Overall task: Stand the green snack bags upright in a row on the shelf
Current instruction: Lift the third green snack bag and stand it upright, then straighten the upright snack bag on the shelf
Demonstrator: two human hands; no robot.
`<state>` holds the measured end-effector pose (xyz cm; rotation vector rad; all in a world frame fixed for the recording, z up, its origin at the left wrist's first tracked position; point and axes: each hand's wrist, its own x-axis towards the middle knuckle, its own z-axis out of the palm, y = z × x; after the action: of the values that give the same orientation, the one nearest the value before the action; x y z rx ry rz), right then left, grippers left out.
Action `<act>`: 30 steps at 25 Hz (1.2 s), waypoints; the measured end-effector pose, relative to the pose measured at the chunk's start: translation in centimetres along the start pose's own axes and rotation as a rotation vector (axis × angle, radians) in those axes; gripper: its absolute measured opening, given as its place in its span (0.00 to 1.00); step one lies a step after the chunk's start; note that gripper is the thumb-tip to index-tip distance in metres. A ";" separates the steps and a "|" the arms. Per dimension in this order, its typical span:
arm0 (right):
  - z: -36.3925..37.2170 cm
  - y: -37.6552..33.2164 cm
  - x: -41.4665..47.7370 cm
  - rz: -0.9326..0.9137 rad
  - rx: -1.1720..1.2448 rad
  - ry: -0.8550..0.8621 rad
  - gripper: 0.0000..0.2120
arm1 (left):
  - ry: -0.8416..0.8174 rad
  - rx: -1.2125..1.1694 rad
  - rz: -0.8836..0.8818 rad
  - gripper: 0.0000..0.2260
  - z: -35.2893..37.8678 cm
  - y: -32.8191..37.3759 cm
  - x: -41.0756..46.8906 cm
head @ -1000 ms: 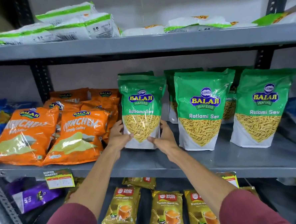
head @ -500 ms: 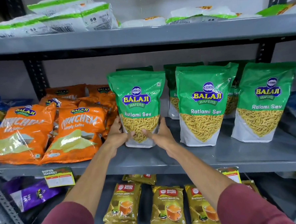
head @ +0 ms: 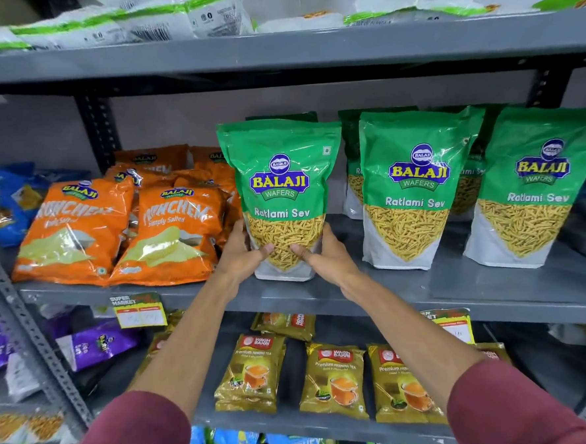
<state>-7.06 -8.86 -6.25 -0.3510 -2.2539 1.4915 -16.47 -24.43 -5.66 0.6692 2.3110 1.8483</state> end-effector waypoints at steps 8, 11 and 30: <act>-2.5 0.4 -1.4 -0.173 -0.104 0.189 0.35 | 0.348 0.028 0.156 0.41 2.5 1.4 -2.8; -5.7 1.1 -2.5 -0.374 -0.030 0.518 0.17 | 0.537 -0.038 0.513 0.26 6.6 3.4 -6.3; -18.4 8.1 -4.2 0.150 -0.086 0.181 0.17 | -0.103 0.075 -0.017 0.26 19.1 3.2 -2.1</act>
<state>5.08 7.53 -8.26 -0.6669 -2.1917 1.3761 -6.99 -7.48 -7.84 0.7344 2.3221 1.6854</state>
